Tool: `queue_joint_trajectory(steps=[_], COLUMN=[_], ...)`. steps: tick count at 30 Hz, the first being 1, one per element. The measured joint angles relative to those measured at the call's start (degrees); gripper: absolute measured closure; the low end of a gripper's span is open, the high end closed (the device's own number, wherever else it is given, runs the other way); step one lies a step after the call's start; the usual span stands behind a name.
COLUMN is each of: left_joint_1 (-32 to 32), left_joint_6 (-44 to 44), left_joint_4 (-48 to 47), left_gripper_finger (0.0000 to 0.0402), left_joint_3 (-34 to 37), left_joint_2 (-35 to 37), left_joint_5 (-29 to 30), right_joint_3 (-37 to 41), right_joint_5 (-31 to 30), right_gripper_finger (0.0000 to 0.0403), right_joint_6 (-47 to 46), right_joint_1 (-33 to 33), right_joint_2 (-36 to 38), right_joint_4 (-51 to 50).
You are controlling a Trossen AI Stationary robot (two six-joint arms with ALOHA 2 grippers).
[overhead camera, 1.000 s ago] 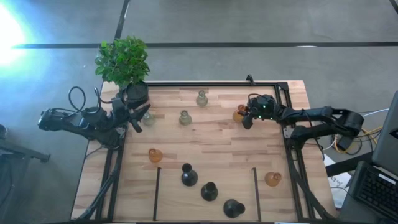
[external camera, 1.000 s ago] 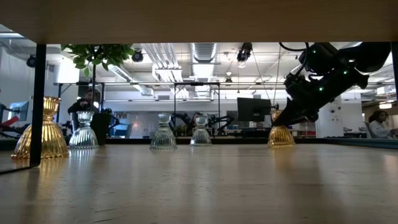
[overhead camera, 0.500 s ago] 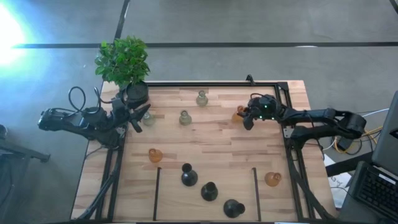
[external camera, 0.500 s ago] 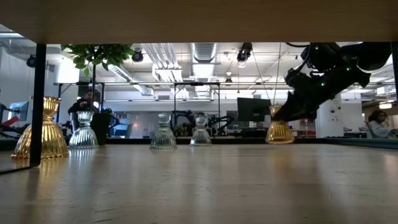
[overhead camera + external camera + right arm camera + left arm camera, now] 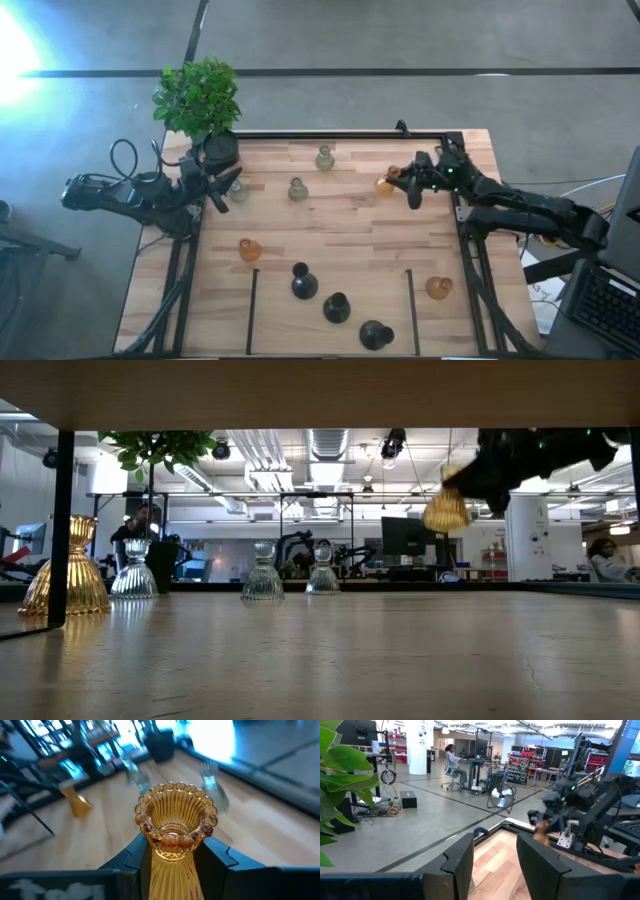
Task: Pick & Place candle stick holders
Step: Put the top orange glass candle holder on the shelf
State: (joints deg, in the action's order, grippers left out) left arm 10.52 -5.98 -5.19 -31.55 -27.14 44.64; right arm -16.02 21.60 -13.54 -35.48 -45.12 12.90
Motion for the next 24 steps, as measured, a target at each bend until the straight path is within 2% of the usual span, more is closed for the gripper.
queue_joint_trajectory(steps=[6,12,17,20,24], left_joint_1=[0.0,0.0,0.0,0.0,0.0], left_joint_6=[0.0,0.0,0.0,0.0,0.01], left_joint_4=[0.01,0.02,0.0,0.0,0.01], left_gripper_finger=[0.0248,0.0248,0.0248,0.0248,0.0248], left_joint_3=[0.0,0.0,0.0,0.0,0.0], left_joint_2=[0.0,0.0,0.0,0.0,0.0], left_joint_5=[0.0,0.0,0.0,0.0,0.02], right_joint_3=[-9.57,-22.77,-32.65,-35.6,-36.32], right_joint_5=[5.07,16.45,20.59,22.73,23.62], right_gripper_finger=[0.0296,0.0296,0.0296,0.0296,0.0296], right_joint_6=[0.57,4.8,13.08,15.59,17.31], right_joint_1=[0.08,2.59,6.91,10.5,15.27], right_joint_2=[6.5,6.54,6.49,6.62,6.86], right_joint_4=[-11.97,-30.99,-46.7,-50.89,-51.11])
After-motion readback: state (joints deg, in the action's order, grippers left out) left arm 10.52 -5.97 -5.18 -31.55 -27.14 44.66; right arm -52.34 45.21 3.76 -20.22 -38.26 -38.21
